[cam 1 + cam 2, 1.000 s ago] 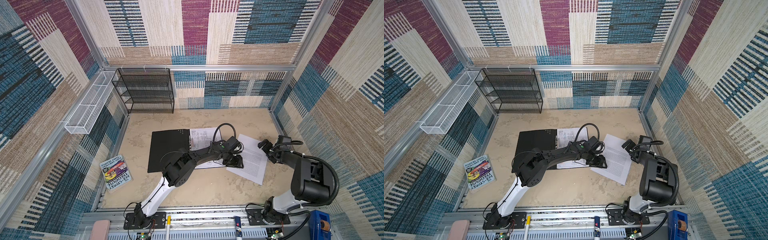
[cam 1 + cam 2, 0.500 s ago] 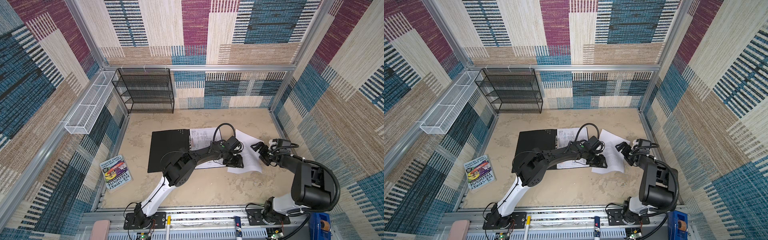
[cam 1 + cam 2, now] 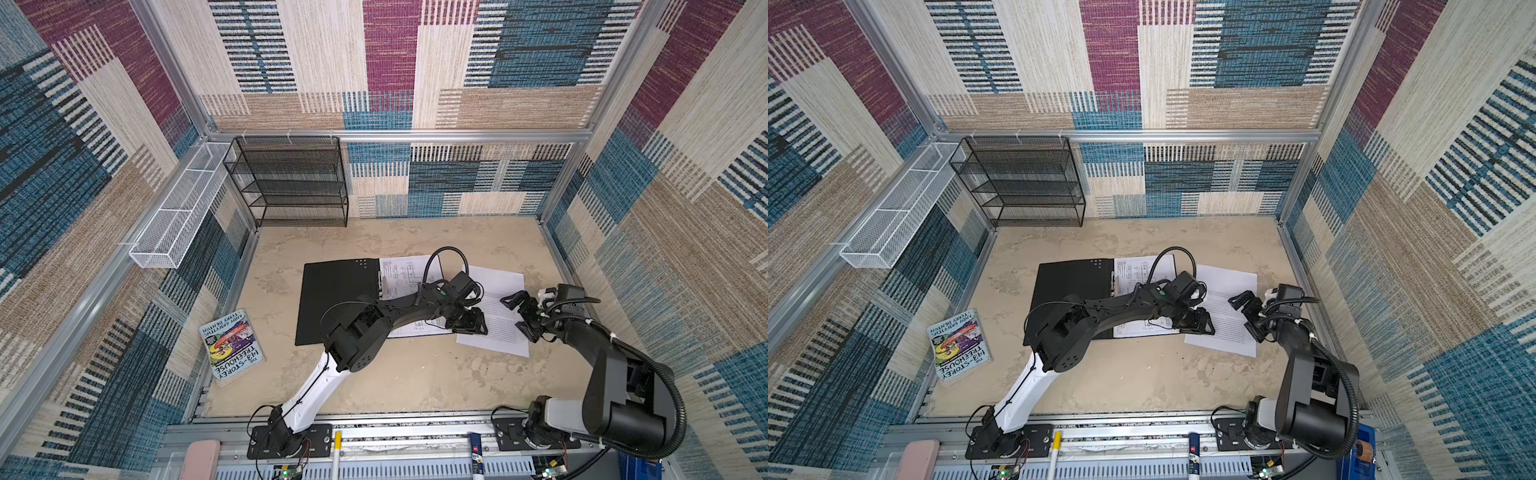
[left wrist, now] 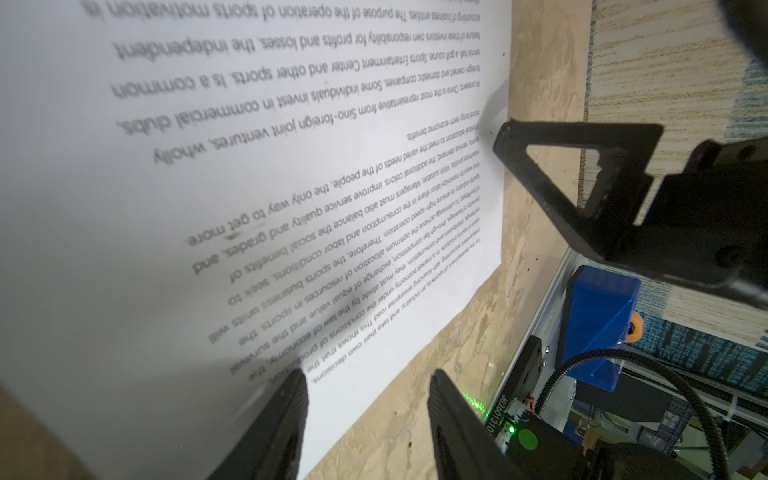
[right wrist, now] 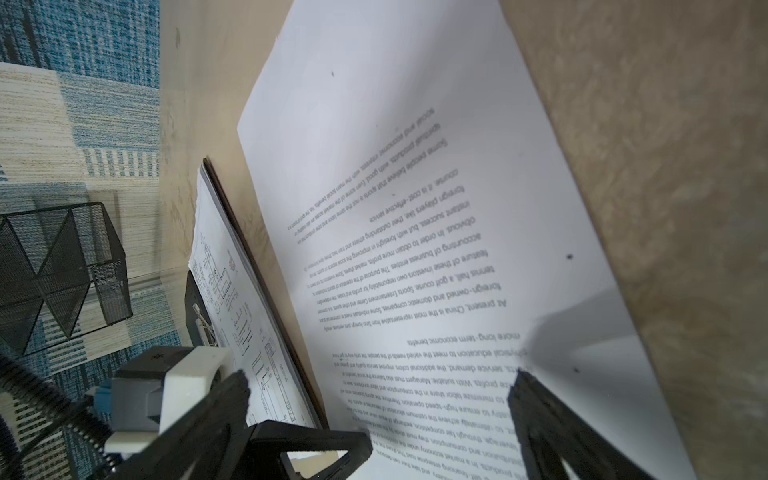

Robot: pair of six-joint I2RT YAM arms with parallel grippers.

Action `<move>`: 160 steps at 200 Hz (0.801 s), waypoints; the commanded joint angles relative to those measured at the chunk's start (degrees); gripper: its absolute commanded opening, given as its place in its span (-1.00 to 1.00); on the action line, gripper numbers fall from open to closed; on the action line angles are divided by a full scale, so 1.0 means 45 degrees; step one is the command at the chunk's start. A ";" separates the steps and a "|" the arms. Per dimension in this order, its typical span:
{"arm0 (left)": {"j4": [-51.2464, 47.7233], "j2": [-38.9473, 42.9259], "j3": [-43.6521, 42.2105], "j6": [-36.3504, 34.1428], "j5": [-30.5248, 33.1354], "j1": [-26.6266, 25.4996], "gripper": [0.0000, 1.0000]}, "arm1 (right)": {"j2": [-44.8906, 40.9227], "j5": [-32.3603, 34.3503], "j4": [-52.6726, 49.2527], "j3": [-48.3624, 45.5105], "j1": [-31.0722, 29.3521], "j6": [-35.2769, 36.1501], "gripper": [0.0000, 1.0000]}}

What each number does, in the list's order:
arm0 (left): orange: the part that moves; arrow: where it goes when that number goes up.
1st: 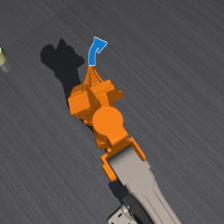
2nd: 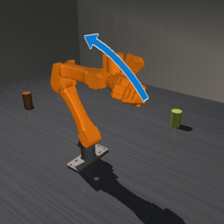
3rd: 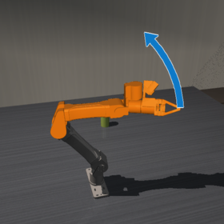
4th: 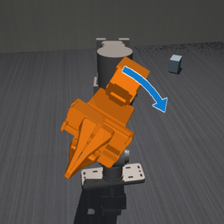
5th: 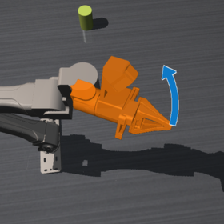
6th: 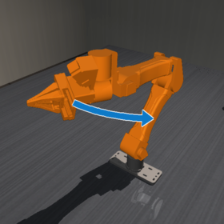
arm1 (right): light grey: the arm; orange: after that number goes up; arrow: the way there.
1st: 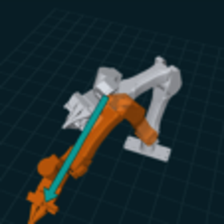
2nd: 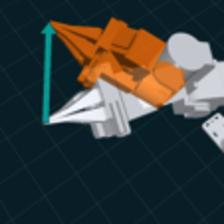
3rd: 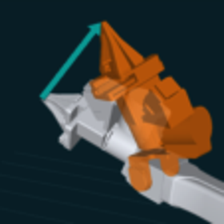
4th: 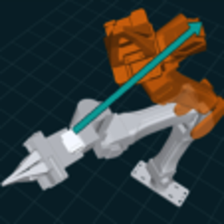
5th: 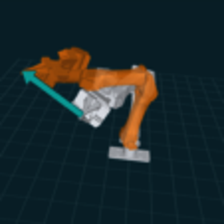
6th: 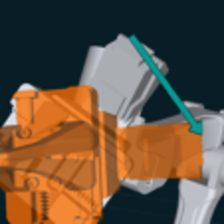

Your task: Put the files into the folder

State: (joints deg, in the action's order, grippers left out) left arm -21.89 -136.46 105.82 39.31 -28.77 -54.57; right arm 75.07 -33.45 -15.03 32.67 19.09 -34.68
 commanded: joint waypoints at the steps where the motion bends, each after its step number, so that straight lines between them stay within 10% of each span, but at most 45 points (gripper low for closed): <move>1: -0.1709 -0.0182 -0.0340 0.0103 0.1474 0.0080 0.01 | -0.0528 0.0203 -0.0412 -0.0169 0.0005 -0.0444 0.99; 60: -0.1523 0.0030 -0.0792 0.0098 0.1434 0.0231 0.00 | -0.1135 0.4114 -0.1807 0.0645 0.0021 0.0289 0.99; 160: -0.1367 -0.0102 -0.0804 0.0214 0.1327 0.0253 0.00 | -0.0390 0.2927 -0.0735 -0.0840 -0.0046 0.0030 0.99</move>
State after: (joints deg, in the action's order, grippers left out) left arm -19.22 -135.31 102.91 39.90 -29.30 -53.74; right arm 72.03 -18.65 -17.54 30.26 19.20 -33.93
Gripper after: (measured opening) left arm 0.501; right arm 0.995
